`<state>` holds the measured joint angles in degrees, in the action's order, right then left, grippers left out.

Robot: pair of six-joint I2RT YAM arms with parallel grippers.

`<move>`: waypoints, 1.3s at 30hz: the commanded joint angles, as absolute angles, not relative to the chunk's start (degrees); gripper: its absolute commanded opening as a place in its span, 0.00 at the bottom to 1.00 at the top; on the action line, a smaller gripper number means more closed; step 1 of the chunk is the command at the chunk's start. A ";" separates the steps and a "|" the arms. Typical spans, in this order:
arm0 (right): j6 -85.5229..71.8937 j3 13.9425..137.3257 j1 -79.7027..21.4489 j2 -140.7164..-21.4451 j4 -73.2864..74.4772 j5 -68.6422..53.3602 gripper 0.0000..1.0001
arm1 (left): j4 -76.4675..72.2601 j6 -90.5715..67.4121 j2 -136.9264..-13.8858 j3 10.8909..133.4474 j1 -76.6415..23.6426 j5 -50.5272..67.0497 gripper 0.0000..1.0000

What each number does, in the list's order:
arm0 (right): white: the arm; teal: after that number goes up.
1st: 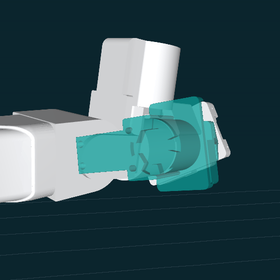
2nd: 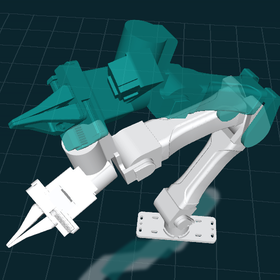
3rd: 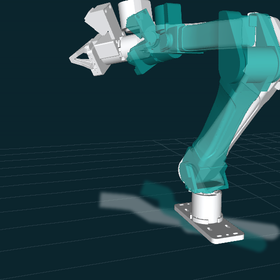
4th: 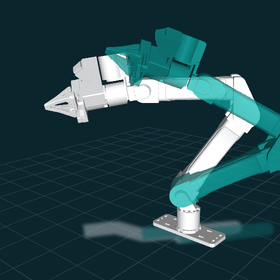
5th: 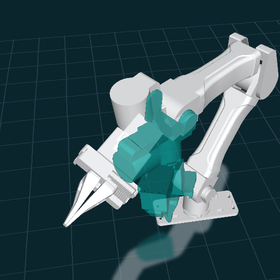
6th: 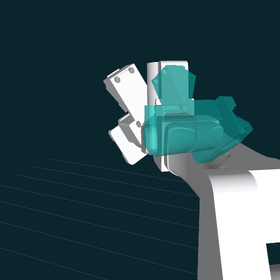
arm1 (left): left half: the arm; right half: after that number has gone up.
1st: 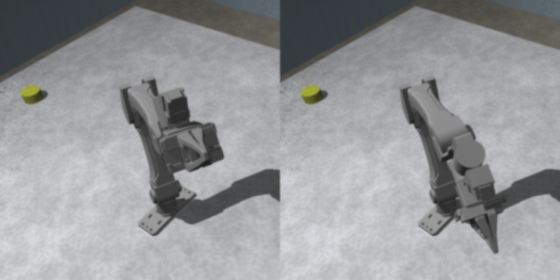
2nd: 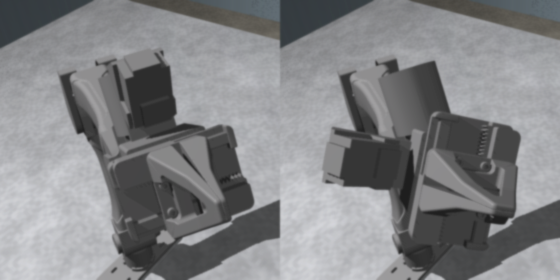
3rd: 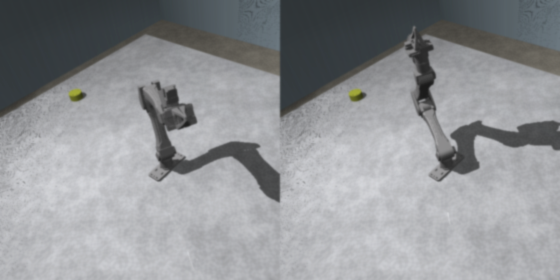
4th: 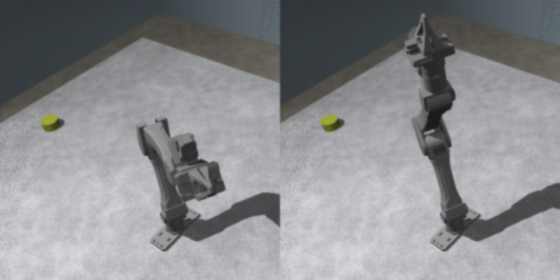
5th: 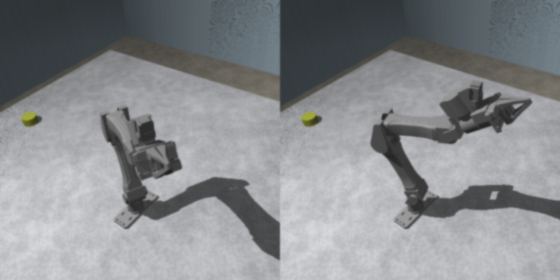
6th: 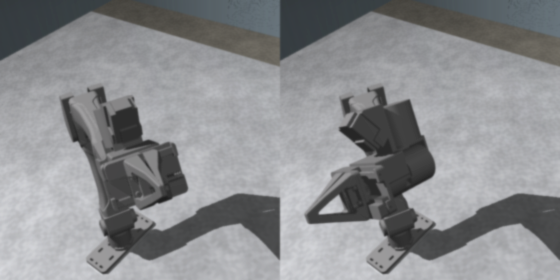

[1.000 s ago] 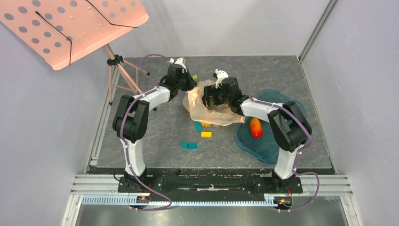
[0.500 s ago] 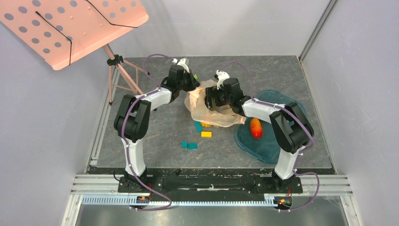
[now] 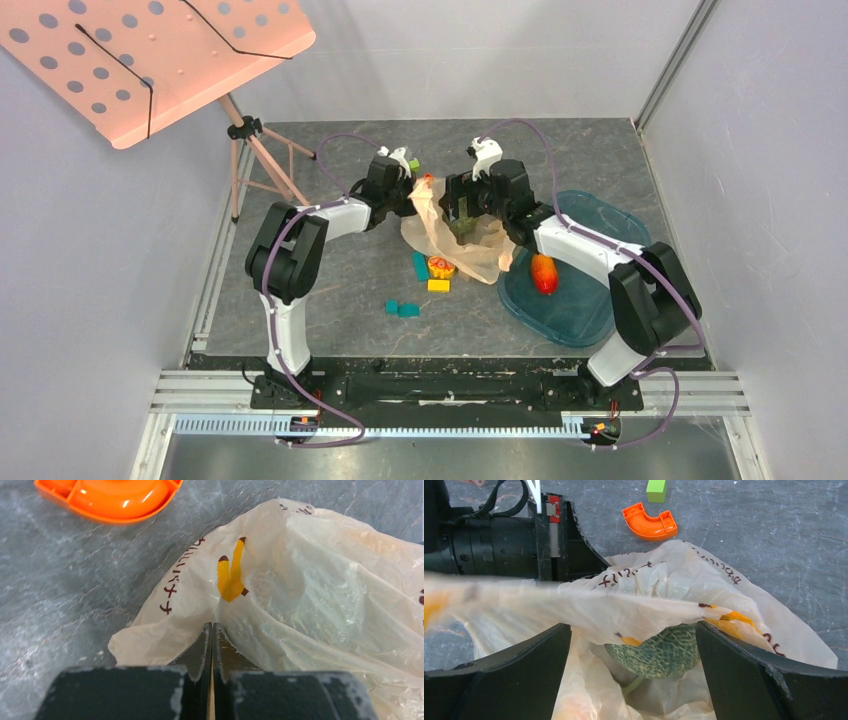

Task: Take the fake fruits out of the plastic bag
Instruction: Adjust the plastic bag at the center of the board.

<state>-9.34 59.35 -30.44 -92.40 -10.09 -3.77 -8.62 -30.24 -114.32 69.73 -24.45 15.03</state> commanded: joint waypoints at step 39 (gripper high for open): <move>-5.37 50.19 -30.44 -72.51 -5.63 2.33 0.98 | -16.44 -44.89 -88.81 45.70 -20.82 22.11 1.00</move>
